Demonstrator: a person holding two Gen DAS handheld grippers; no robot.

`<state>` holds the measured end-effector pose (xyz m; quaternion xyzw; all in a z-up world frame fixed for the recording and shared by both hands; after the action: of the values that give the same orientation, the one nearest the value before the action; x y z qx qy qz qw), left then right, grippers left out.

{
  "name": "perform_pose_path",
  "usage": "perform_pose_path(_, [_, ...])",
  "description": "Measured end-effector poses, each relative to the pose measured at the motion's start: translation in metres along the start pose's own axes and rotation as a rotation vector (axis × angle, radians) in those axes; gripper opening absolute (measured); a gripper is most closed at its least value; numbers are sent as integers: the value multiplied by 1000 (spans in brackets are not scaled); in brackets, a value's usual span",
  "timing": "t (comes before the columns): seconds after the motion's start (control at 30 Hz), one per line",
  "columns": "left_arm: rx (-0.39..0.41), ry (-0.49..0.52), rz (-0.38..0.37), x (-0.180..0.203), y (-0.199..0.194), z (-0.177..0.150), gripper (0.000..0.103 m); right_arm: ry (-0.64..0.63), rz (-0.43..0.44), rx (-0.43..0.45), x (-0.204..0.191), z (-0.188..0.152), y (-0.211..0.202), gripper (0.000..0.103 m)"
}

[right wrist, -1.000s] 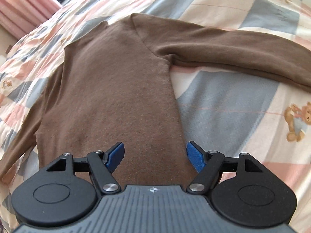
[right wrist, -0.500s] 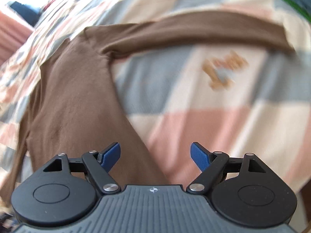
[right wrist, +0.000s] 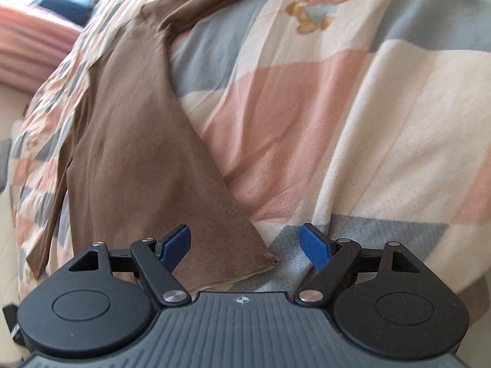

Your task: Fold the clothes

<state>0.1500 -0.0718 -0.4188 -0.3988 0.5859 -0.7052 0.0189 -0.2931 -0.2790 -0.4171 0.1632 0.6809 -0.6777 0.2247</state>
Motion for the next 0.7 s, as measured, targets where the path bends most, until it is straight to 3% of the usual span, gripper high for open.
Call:
perform_pose_path(0.03, [-4, 23, -6, 3, 5, -1, 60, -22, 8, -17, 1, 0, 3, 80])
perform_pose_path(0.07, [-7, 40, -5, 6, 10, -2, 56, -39, 15, -39, 3, 0, 5, 59])
perform_pose_path(0.1, [-12, 38, -6, 6, 13, -4, 30, -57, 21, -61, 4, -1, 8, 21])
perform_pose_path(0.13, [-21, 24, -12, 5, 15, -5, 5, -60, 35, -70, 5, 0, 7, 4])
perform_pose_path(0.4, [132, 24, -33, 30, -31, -42, 3, -126, 105, -11, 5, 8, -56, 3])
perform_pose_path(0.63, [93, -69, 63, 12, 10, -59, 8, -108, -62, -60, 17, 0, -26, 4])
perform_pose_path(0.67, [99, -85, 74, 14, 5, -60, 8, -87, -63, -62, 13, 1, -28, 5])
perform_pose_path(0.7, [105, -92, 94, 17, -2, -61, 11, -81, -82, -57, 9, 2, -33, 14])
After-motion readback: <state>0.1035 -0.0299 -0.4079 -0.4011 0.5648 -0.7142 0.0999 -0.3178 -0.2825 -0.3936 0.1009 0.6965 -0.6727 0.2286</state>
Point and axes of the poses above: each gripper's, at about its wrist camera, not at the fingertips, and y roughly the way its jaws point, x to its right, z to its top, the point moved 3 cm from there along y, roughly the way its jaws point, and after that the axes turned 8 degrees about -x, right-handed, at the moved point
